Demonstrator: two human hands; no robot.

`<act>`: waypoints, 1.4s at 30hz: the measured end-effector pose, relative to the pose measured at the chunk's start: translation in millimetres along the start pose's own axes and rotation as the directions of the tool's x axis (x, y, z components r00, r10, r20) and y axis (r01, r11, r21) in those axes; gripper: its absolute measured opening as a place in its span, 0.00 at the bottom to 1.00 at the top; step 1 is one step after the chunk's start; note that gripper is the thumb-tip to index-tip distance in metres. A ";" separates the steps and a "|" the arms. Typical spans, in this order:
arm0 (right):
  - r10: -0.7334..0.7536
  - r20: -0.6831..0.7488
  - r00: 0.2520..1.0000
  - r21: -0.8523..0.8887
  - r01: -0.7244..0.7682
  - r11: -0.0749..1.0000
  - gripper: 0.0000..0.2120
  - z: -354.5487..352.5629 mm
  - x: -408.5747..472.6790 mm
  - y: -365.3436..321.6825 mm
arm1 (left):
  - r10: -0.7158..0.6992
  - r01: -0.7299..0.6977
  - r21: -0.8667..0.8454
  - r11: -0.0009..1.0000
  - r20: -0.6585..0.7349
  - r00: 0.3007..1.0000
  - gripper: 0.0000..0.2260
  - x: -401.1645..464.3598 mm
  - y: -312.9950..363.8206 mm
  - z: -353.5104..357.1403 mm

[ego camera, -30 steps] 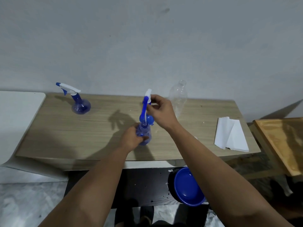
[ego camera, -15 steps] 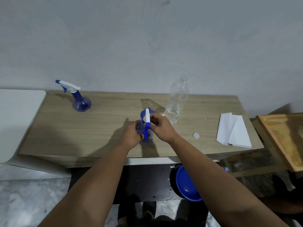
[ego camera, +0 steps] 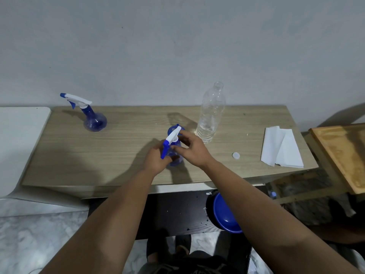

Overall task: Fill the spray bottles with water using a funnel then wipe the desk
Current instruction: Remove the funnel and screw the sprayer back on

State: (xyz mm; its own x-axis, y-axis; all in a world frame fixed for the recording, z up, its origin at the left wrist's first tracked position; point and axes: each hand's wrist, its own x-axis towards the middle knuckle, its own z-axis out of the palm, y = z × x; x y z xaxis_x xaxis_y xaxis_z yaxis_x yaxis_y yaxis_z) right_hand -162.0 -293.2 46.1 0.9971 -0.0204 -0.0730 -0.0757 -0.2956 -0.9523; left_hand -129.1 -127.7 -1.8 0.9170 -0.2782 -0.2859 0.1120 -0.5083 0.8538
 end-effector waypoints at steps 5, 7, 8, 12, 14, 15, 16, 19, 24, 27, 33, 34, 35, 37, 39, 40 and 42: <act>0.080 -0.024 0.997 0.021 -0.079 0.997 0.15 -4.8 -0.5 3.4 | -0.005 0.005 -0.006 1.000 -0.006 1.000 0.15 -1.1 2.3 0.7; 0.091 -0.044 0.995 -0.002 -0.092 0.996 0.16 -4.9 0.1 3.2 | 0.001 -0.001 -0.016 1.000 -0.010 1.000 0.14 0.2 0.0 1.8; 0.088 -0.038 0.995 0.007 -0.088 0.996 0.16 -4.6 -0.5 2.2 | 0.004 -0.004 -0.012 1.000 -0.018 1.000 0.14 1.3 -1.5 2.1; 0.054 -0.015 0.998 0.041 -0.053 0.998 0.20 -4.6 -1.7 1.8 | 0.044 -0.044 -0.005 0.999 -0.023 0.999 0.16 -0.6 0.5 0.0; 0.074 -0.024 0.997 0.032 -0.073 0.997 0.15 -5.7 -0.3 6.3 | 0.056 -0.056 -0.022 0.998 -0.022 0.998 0.17 -1.0 1.0 -1.1; 0.083 -0.035 0.996 0.030 -0.082 0.996 0.14 -5.7 -0.6 6.1 | 0.051 -0.051 -0.020 0.998 -0.017 0.999 0.17 -0.7 1.0 -1.6; 0.079 -0.038 0.996 0.031 -0.078 0.996 0.13 -5.8 -1.7 5.0 | 0.048 -0.048 -0.020 0.999 -0.011 0.999 0.17 -0.8 1.5 -1.9; 0.059 -0.020 0.998 0.055 -0.057 0.997 0.21 -4.3 -4.1 1.4 | 0.033 -0.033 -0.018 0.999 -0.015 0.999 0.18 -0.1 1.1 -2.2; 0.036 -0.039 0.999 0.038 -0.034 0.999 0.13 -5.1 -4.2 5.6 | 0.014 -0.014 -0.029 0.999 0.010 1.000 0.21 -2.5 3.7 -2.7; 0.024 -0.023 0.999 0.068 -0.022 0.997 0.20 -2.3 -7.8 4.3 | 0.000 0.000 -0.029 1.000 0.000 1.000 0.25 -3.5 3.8 -4.1; 0.028 -0.028 0.999 0.101 -0.025 0.995 0.18 -3.0 -7.3 4.7 | -0.019 0.019 0.010 1.000 -0.002 1.000 0.19 -8.3 9.5 -3.8; 0.016 -0.008 1.000 0.099 -0.015 0.995 0.21 -3.2 -8.2 1.6 | -0.022 0.022 0.008 1.000 -0.003 1.000 0.21 -8.5 10.3 -3.7; -0.007 0.004 1.000 0.083 0.006 0.997 0.20 -2.2 -7.5 -0.5 | -0.023 0.023 0.008 1.000 0.000 1.000 0.23 -9.9 12.9 -4.0; -0.053 0.007 0.999 -0.004 0.053 0.999 0.15 1.8 -4.4 0.5 | -0.022 0.022 0.012 1.000 0.008 1.000 0.23 -11.5 14.6 -4.3; -0.043 -0.024 0.999 -0.041 0.042 0.998 0.12 5.8 -4.0 2.2 | -0.023 0.023 0.008 1.000 0.015 1.000 0.16 -13.1 16.4 -4.2; -0.037 -0.038 0.999 -0.042 0.035 0.998 0.10 7.0 -4.4 2.9 | -0.022 0.022 -0.001 1.000 0.016 1.000 0.15 -12.9 15.8 -4.3; -0.042 -0.058 0.997 -0.042 0.039 0.998 0.08 8.5 -5.3 4.9 | -0.026 0.027 -0.026 0.999 0.022 0.999 0.17 -13.6 15.5 -3.3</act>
State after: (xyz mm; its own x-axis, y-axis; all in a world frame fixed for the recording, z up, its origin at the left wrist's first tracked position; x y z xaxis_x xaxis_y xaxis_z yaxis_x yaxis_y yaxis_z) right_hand -167.7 -286.4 39.3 0.9978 -0.0637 -0.0160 -0.0365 -0.3358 -0.9412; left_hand -138.6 -129.1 16.7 0.9052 -0.2825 -0.3175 0.1464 -0.4941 0.8570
